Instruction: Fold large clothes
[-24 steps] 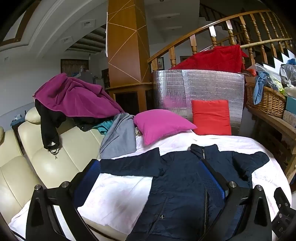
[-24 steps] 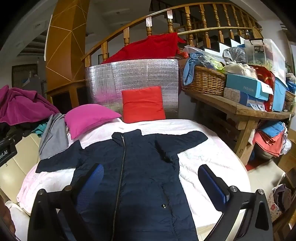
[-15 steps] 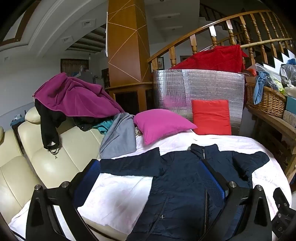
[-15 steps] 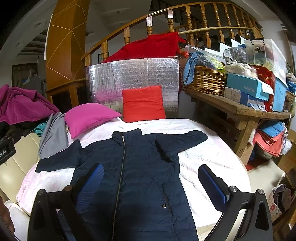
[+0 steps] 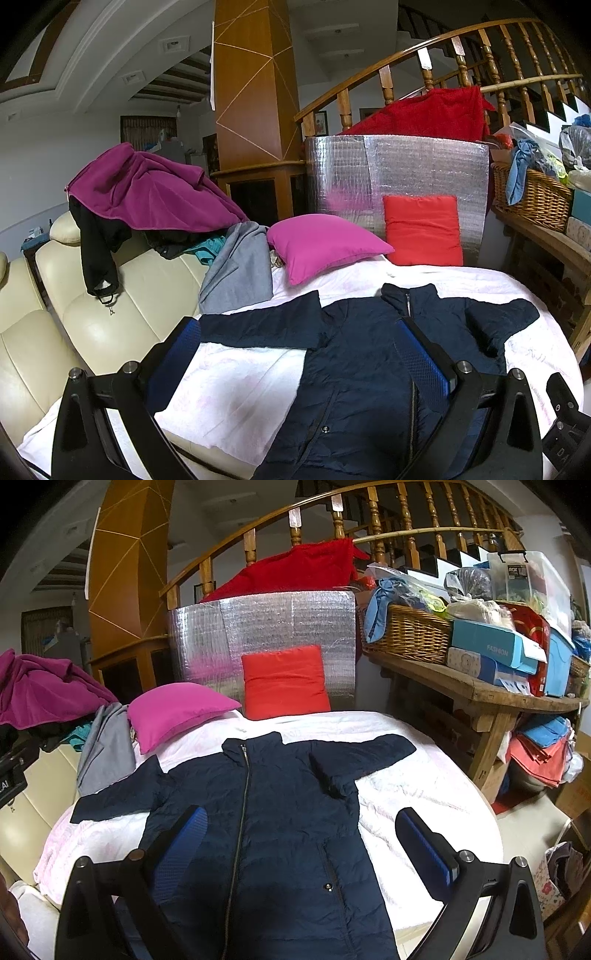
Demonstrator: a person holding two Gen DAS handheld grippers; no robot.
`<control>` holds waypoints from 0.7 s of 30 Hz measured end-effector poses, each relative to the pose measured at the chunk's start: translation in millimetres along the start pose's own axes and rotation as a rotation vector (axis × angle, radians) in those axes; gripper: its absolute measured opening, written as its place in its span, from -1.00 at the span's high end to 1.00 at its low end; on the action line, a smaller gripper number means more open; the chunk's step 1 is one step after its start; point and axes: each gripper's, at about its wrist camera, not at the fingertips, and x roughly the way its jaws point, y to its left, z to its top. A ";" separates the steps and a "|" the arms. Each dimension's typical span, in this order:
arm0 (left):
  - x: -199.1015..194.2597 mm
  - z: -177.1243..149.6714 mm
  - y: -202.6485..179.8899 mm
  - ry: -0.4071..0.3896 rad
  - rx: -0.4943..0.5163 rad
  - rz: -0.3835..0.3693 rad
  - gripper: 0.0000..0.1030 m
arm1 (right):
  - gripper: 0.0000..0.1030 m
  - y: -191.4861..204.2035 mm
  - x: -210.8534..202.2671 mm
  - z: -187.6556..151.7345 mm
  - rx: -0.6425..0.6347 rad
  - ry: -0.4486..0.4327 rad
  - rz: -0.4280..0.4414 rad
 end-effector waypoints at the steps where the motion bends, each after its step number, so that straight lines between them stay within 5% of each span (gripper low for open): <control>1: 0.6 0.0 0.2 0.001 -0.001 0.000 -1.00 | -1.00 0.4 0.3 0.0 0.000 -0.002 0.000; 21: 21.3 -1.7 -6.1 0.037 0.010 0.002 -1.00 | -1.00 -10.6 22.4 1.6 0.023 0.027 -0.017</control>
